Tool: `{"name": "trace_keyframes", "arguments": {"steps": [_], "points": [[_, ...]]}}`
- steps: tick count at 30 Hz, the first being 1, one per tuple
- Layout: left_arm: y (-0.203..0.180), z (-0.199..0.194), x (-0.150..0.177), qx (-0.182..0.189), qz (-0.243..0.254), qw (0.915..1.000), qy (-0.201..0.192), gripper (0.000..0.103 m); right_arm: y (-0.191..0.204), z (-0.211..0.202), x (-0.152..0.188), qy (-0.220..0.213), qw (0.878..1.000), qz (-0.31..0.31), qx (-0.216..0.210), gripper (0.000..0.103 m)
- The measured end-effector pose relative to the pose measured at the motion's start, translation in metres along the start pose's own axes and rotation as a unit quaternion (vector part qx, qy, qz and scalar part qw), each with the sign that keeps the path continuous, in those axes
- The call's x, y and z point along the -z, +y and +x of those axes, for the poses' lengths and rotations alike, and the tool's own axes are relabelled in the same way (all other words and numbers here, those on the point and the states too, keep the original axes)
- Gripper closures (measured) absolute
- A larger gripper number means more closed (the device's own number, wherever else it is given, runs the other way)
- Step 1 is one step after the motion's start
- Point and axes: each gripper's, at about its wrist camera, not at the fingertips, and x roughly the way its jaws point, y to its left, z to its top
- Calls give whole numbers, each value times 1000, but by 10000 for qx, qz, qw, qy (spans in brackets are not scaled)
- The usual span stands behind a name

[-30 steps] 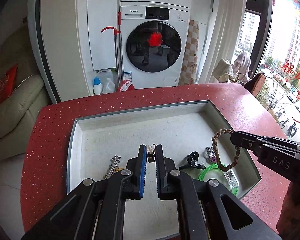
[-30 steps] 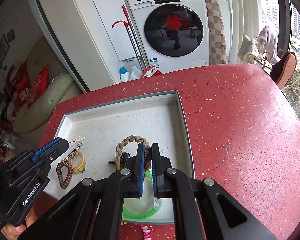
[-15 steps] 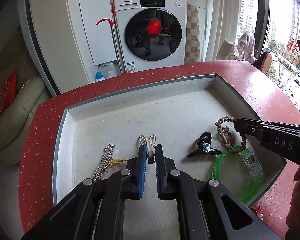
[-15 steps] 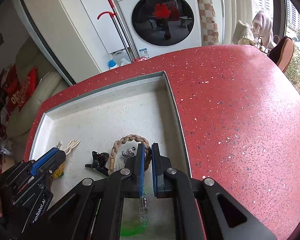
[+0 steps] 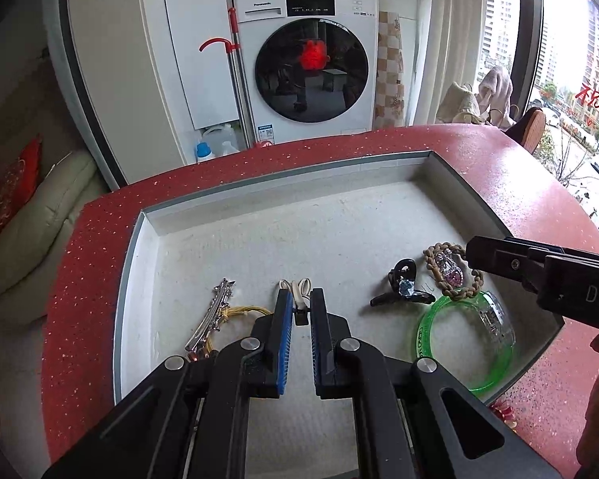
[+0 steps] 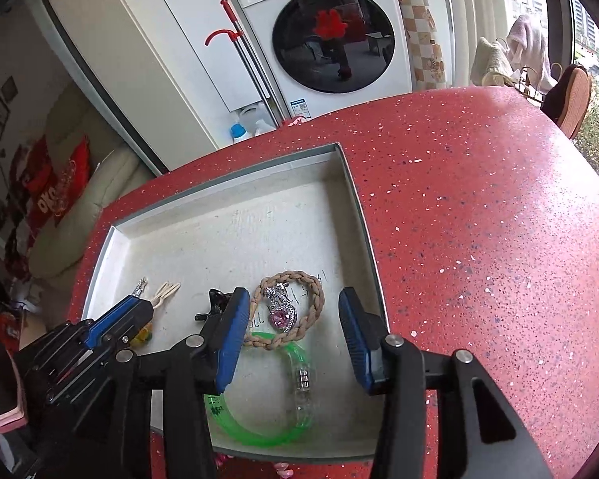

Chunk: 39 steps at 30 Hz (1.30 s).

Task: Organize jewelry
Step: 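Open both tools to release the bow clip and braided bracelet in the tray, then withdraw both tools toward the heart pendant and bead bracelet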

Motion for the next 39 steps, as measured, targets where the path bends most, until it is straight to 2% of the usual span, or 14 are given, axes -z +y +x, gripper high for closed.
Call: {"name": "trace_keyframes", "arguments": {"steps": [9,22,30,31,32,33,34,39], "points": [[6,-10,7,-49,-148,9999,30,76,2,-24,14,-134,9999,48,-98,50],[18,-42,11,-26,-349,9992,-185,76,15,-54,29,-250,9994,-60,-225,50],[27,-51,21,-34,-466,9988,-130,76,14,-67,40,-273,9994,-24,-227,50],[28,-53,22,-39,-475,9988,-126,62,14,-67,41,-273,9994,-28,-223,50],[29,-55,24,-55,-496,9987,-121,8,13,-68,42,-279,9994,-28,-219,50],[31,-58,26,-172,-544,9983,-139,0,13,-69,43,-283,9994,-27,-220,50],[31,-63,28,-262,-557,9975,-338,0,13,-70,45,-286,9994,-24,-218,50],[32,-75,37,-313,-476,9972,-483,0,13,-77,55,-257,9995,-53,-183,50]]}}
